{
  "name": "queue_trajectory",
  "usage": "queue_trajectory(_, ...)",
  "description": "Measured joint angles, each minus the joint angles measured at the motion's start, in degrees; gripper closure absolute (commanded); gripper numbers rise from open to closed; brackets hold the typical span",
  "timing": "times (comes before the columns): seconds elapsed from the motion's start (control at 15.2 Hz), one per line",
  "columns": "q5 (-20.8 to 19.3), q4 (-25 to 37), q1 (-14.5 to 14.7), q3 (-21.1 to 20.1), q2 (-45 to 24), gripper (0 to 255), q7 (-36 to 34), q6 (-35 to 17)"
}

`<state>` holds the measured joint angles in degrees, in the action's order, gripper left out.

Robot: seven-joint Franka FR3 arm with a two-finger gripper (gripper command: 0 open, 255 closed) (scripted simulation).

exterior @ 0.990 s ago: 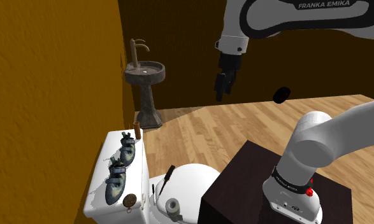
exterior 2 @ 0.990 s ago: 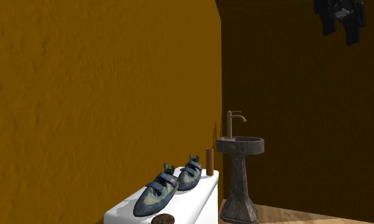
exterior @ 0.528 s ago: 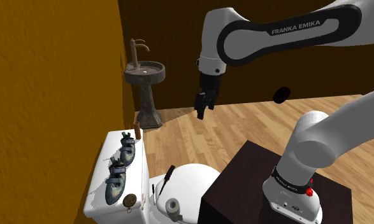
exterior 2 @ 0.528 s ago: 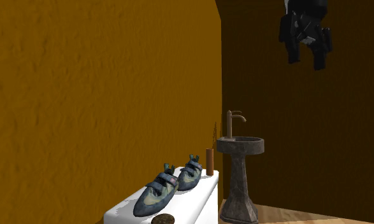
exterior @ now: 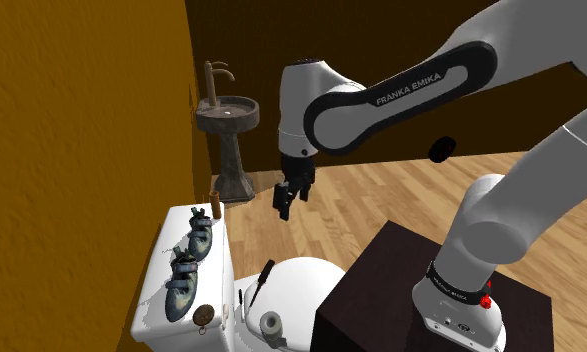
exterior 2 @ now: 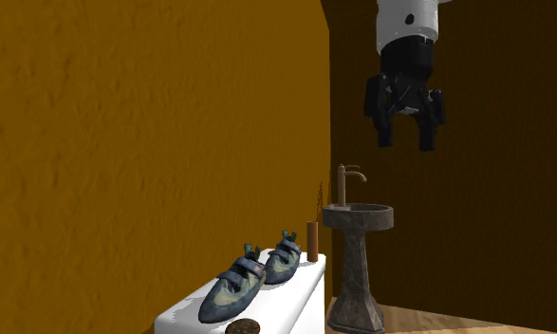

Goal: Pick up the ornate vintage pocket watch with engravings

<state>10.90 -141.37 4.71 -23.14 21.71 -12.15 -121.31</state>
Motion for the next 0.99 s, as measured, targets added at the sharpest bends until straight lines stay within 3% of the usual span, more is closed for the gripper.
queue_trajectory(0.46, -6.67, 4.59, -0.35, -6.91, -15.08, 0, -9.96, -10.13)
queue_trajectory(0.73, -14.34, 9.07, 0.33, -8.78, -25.06, 0, -17.46, -14.14)
queue_trajectory(0.99, -23.0, 14.77, 3.34, -7.9, -35.26, 0, -25.02, -16.56)
